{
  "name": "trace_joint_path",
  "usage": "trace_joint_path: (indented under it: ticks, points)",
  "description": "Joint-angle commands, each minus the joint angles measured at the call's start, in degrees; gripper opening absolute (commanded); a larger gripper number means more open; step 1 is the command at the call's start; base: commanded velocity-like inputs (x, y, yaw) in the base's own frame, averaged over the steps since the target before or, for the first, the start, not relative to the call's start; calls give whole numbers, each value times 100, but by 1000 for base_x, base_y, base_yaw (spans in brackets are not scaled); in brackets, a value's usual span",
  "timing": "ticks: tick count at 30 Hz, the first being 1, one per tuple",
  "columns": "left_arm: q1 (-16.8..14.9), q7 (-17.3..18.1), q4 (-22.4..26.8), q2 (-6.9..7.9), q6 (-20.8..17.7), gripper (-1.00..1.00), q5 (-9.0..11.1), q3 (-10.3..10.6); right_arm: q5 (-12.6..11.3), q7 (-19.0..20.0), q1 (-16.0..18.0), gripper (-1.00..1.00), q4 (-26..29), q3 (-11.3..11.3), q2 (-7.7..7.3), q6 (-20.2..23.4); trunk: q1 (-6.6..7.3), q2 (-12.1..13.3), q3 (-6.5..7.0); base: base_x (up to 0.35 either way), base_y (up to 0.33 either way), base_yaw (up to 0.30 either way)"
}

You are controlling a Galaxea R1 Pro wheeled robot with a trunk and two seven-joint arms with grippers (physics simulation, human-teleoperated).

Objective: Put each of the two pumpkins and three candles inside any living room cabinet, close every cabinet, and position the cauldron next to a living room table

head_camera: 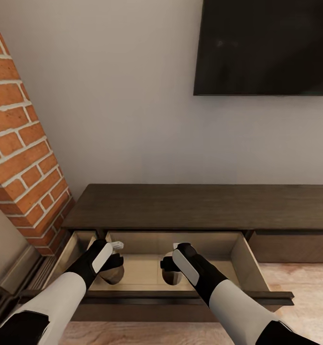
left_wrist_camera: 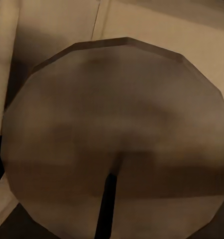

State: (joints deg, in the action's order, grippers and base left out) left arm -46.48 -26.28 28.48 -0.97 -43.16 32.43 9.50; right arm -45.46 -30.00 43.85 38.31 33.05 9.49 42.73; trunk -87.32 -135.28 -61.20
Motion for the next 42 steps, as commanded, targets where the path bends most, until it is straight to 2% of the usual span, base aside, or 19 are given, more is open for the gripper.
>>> trace_joint_path:
  ticks: [1,13,20,24,32,38,42]
  points:
    - [-1,8,0,0,-6,-100,-16,0,2,1,1,-100,1,0,0,-4,-22,-42,-18,288,0,0]
    - [-1,9,3,-3,-5,-100,-3,8,2,2,1,-100,1,0,-1,-4,-286,-523,-233,89,0,0]
    - [-1,9,19,-8,-44,-100,3,8,2,2,1,-100,-6,0,0,-9,-436,-796,-360,257,0,0]
    - [-1,9,27,-12,-50,-100,8,8,2,2,1,-100,-8,0,0,-11,-446,-801,-449,27,0,0]
    - [-1,9,-14,-103,-44,-100,1,8,2,-29,1,-100,-65,0,3,-19,-467,-812,-626,1,0,0]
    - [-1,1,-21,-232,-4,-100,-10,8,8,-41,1,-100,-66,0,-6,-148,-482,-820,-759,0,0,0]
    - [-1,1,-18,-244,0,-100,-16,8,11,-41,1,-100,-54,2,-8,-158,-492,-825,-847,0,0,0]
